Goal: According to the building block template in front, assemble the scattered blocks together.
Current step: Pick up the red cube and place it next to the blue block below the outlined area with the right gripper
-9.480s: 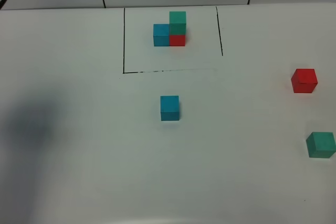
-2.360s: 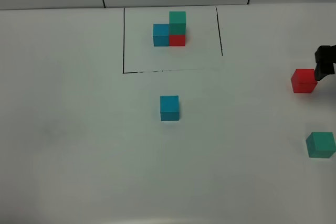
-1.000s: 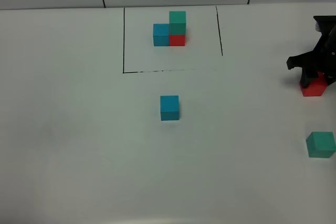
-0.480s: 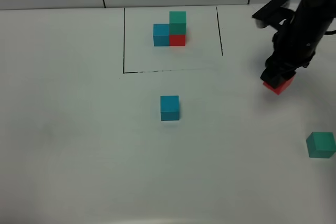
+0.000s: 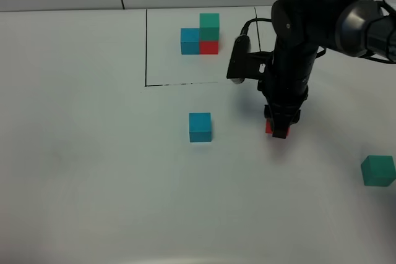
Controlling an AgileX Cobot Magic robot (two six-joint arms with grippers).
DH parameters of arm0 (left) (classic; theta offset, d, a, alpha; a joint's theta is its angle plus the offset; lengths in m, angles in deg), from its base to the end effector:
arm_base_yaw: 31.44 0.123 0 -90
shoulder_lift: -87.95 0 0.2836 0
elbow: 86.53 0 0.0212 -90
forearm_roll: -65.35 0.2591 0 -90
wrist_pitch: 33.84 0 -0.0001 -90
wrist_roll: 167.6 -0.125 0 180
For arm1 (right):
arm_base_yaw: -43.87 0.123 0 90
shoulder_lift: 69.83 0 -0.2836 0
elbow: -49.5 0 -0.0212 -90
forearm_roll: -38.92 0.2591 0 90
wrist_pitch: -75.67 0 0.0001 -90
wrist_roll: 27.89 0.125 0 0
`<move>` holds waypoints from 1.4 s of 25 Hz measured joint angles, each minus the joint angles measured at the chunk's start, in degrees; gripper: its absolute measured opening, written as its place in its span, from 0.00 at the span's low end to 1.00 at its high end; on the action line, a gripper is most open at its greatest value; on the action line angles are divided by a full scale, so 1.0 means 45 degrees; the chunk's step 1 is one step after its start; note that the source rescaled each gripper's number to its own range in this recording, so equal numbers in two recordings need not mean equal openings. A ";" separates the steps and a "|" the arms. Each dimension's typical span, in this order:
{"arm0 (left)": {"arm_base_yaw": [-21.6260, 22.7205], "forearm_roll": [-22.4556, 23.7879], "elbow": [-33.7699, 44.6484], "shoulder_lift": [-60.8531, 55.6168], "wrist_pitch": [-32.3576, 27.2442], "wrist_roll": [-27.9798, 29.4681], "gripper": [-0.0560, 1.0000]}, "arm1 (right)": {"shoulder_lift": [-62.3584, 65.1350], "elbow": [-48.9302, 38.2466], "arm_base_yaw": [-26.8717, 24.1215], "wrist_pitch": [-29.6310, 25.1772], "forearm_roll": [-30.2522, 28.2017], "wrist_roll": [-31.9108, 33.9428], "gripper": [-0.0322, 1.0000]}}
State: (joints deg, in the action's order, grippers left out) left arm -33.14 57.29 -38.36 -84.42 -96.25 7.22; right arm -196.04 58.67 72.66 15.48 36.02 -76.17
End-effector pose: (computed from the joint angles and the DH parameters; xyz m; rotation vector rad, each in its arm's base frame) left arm 0.0303 -0.0164 0.2656 0.1332 2.0532 -0.1312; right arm 0.3654 0.1945 0.1282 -1.9606 2.4018 -0.0807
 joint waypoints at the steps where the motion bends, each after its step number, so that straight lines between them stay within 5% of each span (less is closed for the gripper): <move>1: 0.0000 0.0000 0.0000 0.0000 0.0000 0.0000 0.98 | -0.0098 0.0000 0.0146 0.0140 0.0014 -0.0042 0.04; 14: 0.0000 0.0000 0.0000 0.0000 0.0000 0.0000 0.98 | -0.2040 0.2922 0.1026 -0.0707 0.0781 -0.0390 0.04; 35: 0.0000 0.0000 0.0000 0.0000 0.0000 0.0000 0.98 | -0.2751 0.3050 0.1406 -0.0129 0.1404 -0.0390 0.04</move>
State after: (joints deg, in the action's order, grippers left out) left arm -33.14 57.29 -38.36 -84.42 -96.25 7.22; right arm -208.42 72.39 78.99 14.90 42.34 -77.92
